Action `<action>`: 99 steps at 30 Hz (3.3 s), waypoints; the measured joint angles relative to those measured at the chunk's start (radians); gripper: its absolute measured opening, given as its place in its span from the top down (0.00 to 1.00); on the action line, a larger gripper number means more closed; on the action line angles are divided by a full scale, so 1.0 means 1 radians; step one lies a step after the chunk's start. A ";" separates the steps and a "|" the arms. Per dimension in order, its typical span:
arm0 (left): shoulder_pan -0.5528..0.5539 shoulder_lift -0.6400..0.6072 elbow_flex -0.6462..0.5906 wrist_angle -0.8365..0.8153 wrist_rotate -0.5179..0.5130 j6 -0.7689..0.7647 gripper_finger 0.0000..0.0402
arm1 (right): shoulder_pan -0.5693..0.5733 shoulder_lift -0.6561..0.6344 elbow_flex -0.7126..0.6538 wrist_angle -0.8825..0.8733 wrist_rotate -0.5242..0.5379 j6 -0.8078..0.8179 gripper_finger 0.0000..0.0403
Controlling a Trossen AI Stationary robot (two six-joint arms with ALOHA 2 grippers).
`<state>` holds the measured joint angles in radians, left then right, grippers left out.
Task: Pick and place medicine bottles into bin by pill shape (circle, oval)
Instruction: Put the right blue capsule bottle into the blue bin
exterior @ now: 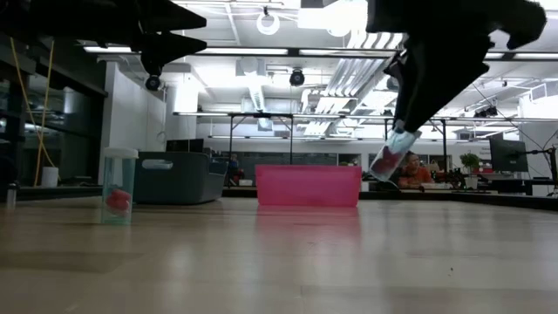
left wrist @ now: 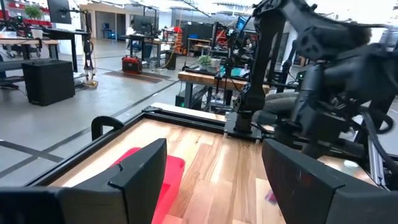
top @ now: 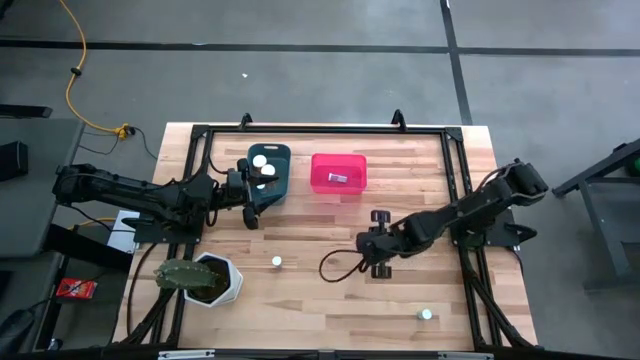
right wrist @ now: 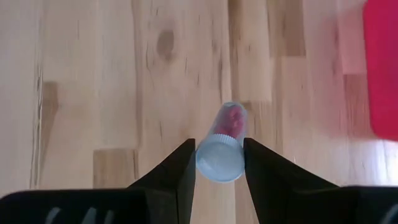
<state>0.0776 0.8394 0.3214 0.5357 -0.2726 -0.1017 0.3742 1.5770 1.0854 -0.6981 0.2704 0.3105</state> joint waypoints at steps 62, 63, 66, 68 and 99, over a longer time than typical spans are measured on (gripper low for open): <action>0.000 0.000 0.000 0.001 -0.004 0.019 0.37 | -0.332 -0.212 -0.413 1.163 -0.170 -0.371 0.72; 0.000 0.000 0.000 0.001 -0.004 0.018 0.37 | -0.339 -0.185 -0.413 1.204 -0.169 -0.372 0.72; 0.000 0.000 0.000 0.006 -0.004 0.018 0.37 | -0.370 -0.089 -0.413 1.341 -0.167 -0.373 0.72; 0.000 0.000 0.000 0.007 -0.004 0.018 0.37 | -0.396 -0.019 -0.410 1.435 -0.167 -0.362 0.72; 0.000 0.000 0.000 0.007 -0.004 0.025 0.37 | -0.464 0.537 0.131 1.323 -0.177 -0.206 0.72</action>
<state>0.0777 0.8395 0.3214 0.5430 -0.2764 -0.0765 -0.0898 2.1143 1.2167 0.6247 0.0936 0.1043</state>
